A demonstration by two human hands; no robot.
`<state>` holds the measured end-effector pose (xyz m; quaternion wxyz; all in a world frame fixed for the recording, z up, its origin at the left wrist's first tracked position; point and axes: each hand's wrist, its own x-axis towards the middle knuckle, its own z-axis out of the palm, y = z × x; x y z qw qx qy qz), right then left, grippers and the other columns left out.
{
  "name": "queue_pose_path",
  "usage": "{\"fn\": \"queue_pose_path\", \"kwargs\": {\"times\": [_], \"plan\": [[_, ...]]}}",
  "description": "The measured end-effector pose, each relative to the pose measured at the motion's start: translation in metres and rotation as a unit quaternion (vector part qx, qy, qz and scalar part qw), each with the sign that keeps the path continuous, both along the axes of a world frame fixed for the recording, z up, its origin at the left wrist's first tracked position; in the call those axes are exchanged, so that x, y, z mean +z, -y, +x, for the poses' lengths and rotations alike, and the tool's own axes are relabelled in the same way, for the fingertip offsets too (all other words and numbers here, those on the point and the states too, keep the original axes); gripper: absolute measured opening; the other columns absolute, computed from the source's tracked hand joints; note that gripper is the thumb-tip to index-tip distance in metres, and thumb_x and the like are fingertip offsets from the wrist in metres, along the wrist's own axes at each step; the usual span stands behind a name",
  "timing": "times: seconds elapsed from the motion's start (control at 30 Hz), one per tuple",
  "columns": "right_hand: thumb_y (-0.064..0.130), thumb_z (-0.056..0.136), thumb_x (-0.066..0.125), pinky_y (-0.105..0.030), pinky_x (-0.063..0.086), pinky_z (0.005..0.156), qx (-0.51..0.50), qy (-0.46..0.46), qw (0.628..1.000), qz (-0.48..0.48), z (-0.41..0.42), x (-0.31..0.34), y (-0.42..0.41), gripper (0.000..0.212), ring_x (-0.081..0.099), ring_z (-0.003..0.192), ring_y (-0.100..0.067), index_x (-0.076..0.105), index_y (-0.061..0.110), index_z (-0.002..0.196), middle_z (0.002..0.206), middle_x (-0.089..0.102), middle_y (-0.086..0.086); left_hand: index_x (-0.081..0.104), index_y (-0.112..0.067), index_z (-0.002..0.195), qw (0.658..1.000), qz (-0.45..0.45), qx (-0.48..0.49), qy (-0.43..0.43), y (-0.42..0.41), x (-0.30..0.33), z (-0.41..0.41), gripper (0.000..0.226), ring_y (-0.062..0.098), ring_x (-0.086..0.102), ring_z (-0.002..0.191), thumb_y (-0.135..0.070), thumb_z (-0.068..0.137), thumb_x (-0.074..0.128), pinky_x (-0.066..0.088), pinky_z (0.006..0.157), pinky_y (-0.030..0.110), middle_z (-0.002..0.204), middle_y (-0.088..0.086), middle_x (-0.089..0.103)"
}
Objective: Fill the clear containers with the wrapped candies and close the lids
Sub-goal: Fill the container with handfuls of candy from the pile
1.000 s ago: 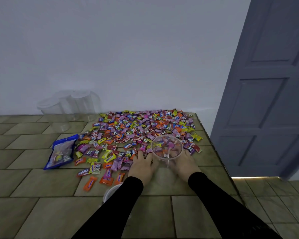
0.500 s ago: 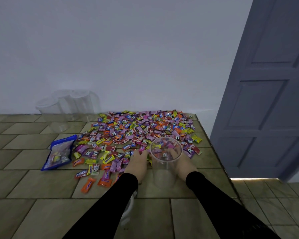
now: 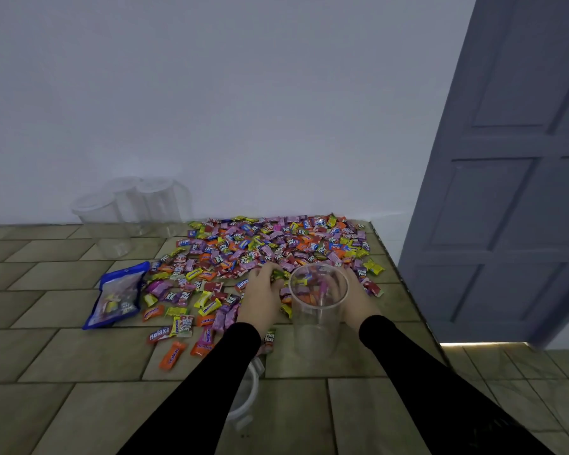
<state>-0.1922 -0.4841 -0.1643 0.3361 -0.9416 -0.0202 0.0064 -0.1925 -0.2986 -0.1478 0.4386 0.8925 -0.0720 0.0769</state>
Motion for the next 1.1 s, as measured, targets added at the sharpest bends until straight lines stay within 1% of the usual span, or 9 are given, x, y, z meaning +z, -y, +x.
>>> {"fn": "queue_pose_path", "kwargs": {"times": [0.07,0.17,0.27,0.37,0.47,0.53,0.67,0.9,1.1], "plan": [[0.025,0.089,0.06,-0.043,0.039,0.106,-0.022,0.0,0.999,0.05,0.001,0.004,0.003,0.04,0.048,0.12,-0.026,0.05,0.015,0.126,0.132,0.047,-0.011,0.051,-0.024,0.104,1.0,-0.019,0.01,0.019,-0.001,0.006,0.0,0.01,-0.001,0.043,0.079,-0.015,0.101,0.045,0.033,0.063,0.018,0.11,0.004,0.046],[0.033,0.1,0.043,-0.043,0.051,0.087,-0.065,0.038,0.993,0.096,0.002,0.011,0.006,0.015,0.057,0.097,-0.023,0.049,0.021,0.092,0.105,0.056,-0.006,0.051,-0.026,0.102,0.997,-0.047,0.015,0.059,-0.003,0.013,0.002,0.009,0.005,0.048,0.084,-0.018,0.101,0.047,0.035,0.066,0.014,0.106,0.005,0.052],[0.037,0.103,0.033,-0.021,0.049,0.072,-0.093,0.095,0.984,0.114,-0.001,0.028,0.004,0.029,0.057,0.08,-0.007,0.041,0.023,0.078,0.085,0.057,0.009,0.053,-0.024,0.106,0.993,-0.08,0.008,0.081,-0.004,0.021,0.004,0.008,0.013,0.052,0.096,-0.023,0.101,0.046,0.04,0.077,0.024,0.108,0.002,0.054],[0.033,0.103,0.032,-0.017,0.041,0.063,-0.09,0.146,0.977,0.13,-0.006,0.047,0.002,0.028,0.05,0.07,-0.003,0.044,0.022,0.08,0.076,0.051,0.008,0.052,-0.025,0.11,0.988,-0.112,0.002,0.105,-0.002,0.034,0.001,0.011,0.011,0.054,0.093,-0.025,0.101,0.046,0.04,0.076,0.014,0.107,0.0,0.055],[0.03,0.104,0.032,-0.007,0.038,0.064,-0.082,0.2,0.963,0.158,-0.013,0.067,0.003,0.031,0.054,0.08,-0.008,0.055,0.01,0.103,0.089,0.057,0.002,0.053,-0.021,0.116,0.982,-0.137,0.0,0.133,0.003,0.05,-0.005,0.017,0.008,0.053,0.089,-0.026,0.101,0.047,0.038,0.068,0.006,0.105,0.0,0.055],[0.032,0.104,0.03,-0.008,0.036,0.062,-0.085,0.209,0.954,0.199,-0.013,0.077,0.001,0.035,0.053,0.082,-0.015,0.055,0.008,0.113,0.089,0.056,-0.001,0.053,-0.02,0.114,0.976,-0.16,-0.01,0.15,0.007,0.061,-0.011,0.015,0.009,0.052,0.088,-0.024,0.101,0.047,0.038,0.069,0.006,0.101,-0.002,0.054],[0.035,0.104,0.028,-0.016,0.033,0.056,-0.09,0.243,0.925,0.279,-0.013,0.094,-0.01,0.034,0.039,0.06,-0.005,0.052,0.012,0.108,0.07,0.04,0.008,0.053,-0.024,0.108,0.962,-0.214,-0.027,0.169,0.018,0.077,-0.024,0.01,0.004,0.05,0.083,-0.019,0.1,0.049,0.039,0.07,0.008,0.095,-0.006,0.054],[0.045,0.101,0.033,-0.047,0.048,0.095,-0.129,0.255,0.876,0.388,-0.014,0.098,-0.037,0.025,0.053,0.088,-0.012,0.051,0.03,0.093,0.083,0.051,0.012,0.053,-0.027,0.107,0.951,-0.244,-0.05,0.183,0.03,0.074,-0.042,0.012,0.004,0.052,0.089,-0.018,0.099,0.05,0.039,0.075,0.008,0.103,-0.004,0.058],[0.047,0.1,0.032,-0.047,0.045,0.102,-0.169,0.239,0.852,0.434,-0.02,0.097,-0.044,0.03,0.057,0.11,-0.02,0.053,0.027,0.11,0.097,0.056,0.015,0.052,-0.035,0.104,0.95,-0.255,-0.062,0.169,0.031,0.065,-0.048,0.016,0.001,0.045,0.066,-0.02,0.1,0.048,0.038,0.063,0.013,0.083,-0.006,0.052]]}}
